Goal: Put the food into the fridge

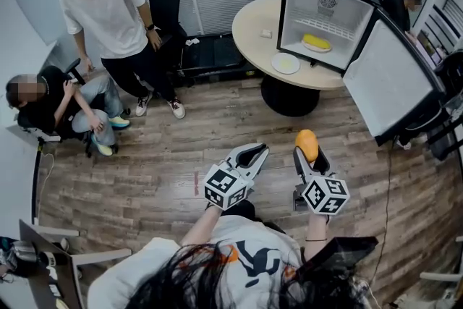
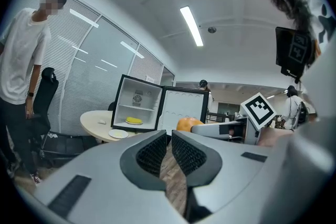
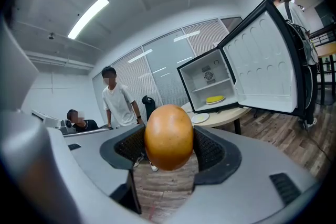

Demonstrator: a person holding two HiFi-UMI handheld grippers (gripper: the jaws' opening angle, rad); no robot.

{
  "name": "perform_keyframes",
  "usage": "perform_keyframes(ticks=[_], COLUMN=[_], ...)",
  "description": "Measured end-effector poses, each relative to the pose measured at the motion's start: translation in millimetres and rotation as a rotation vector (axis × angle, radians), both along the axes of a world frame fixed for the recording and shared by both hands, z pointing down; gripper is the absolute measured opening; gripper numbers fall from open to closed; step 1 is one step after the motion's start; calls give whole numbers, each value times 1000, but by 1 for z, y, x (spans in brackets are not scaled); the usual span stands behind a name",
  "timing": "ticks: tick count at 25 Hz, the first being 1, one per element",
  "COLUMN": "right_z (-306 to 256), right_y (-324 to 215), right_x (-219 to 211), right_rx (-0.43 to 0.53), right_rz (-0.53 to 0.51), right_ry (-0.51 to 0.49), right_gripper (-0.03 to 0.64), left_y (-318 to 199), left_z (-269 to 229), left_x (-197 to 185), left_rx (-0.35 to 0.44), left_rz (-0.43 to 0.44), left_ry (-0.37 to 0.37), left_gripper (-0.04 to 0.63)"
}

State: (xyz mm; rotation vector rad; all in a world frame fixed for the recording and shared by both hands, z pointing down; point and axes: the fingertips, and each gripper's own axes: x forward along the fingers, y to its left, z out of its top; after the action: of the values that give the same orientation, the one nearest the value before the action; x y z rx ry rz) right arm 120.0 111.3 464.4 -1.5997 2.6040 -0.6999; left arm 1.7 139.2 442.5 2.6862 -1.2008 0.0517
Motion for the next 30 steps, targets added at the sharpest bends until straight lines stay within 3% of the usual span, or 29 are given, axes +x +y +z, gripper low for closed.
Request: perform_keyframes(ticks=[18,30], right_z=[3,5], right_y=[-36,-130], right_x=[4,-14], right_rx=[-14,-25], right_rz=[-14,8], right_ry=[-39,-21], right_gripper=[299,299], left_y=[-34,-135], left_z=[3,8], left_x=[5,-14], left_rx=[-11,-12], left_rz=[-8,15], left_ry=[-29,-26], left_gripper=[23,23])
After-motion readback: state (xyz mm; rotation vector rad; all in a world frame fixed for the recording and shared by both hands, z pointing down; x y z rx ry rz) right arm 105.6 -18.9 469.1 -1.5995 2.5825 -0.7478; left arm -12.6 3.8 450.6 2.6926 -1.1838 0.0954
